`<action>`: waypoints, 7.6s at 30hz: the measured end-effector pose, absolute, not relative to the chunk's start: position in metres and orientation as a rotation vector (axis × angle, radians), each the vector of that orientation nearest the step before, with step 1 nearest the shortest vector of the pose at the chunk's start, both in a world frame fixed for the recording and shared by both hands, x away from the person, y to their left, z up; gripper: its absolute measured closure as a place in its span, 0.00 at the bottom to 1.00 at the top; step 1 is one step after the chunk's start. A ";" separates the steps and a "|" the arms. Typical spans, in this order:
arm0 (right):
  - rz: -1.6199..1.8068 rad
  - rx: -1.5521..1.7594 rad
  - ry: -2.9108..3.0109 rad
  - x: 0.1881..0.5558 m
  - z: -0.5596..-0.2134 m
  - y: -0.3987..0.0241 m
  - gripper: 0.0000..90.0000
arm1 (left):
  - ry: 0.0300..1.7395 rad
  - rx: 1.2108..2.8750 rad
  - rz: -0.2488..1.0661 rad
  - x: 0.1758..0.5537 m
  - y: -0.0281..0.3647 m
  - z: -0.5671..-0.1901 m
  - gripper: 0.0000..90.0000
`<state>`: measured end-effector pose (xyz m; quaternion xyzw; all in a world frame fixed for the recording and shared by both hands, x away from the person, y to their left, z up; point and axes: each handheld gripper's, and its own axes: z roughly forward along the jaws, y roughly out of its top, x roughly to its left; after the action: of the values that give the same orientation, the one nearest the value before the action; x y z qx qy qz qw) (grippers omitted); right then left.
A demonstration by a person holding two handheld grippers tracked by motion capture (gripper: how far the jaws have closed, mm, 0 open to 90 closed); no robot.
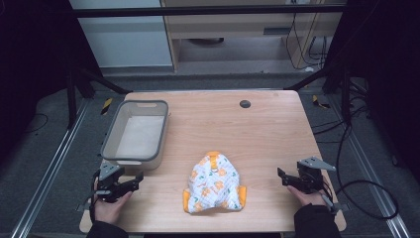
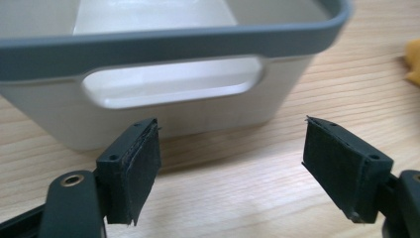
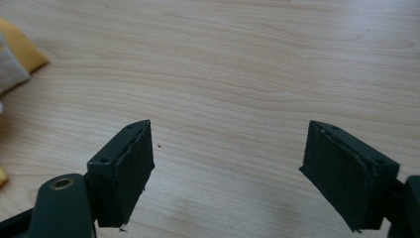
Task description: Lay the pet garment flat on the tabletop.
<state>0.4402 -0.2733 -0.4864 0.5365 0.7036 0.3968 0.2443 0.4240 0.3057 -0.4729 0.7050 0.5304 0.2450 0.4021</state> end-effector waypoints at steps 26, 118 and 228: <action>1.286 1.372 1.881 0.445 -0.438 -0.270 0.21 | 1.176 1.648 0.609 0.411 0.293 -0.420 0.31; 1.196 1.078 2.523 0.483 -0.470 -0.130 0.98 | 0.915 2.149 0.182 0.472 0.145 -0.482 0.99; 1.169 0.965 2.445 0.451 -0.475 -0.149 0.92 | 0.926 2.209 0.328 0.445 0.189 -0.471 0.96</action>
<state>0.4506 -0.1493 -0.4755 0.3325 0.8425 0.4028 0.1322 0.4455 0.1893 -0.4713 0.8544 0.3584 0.1269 0.3543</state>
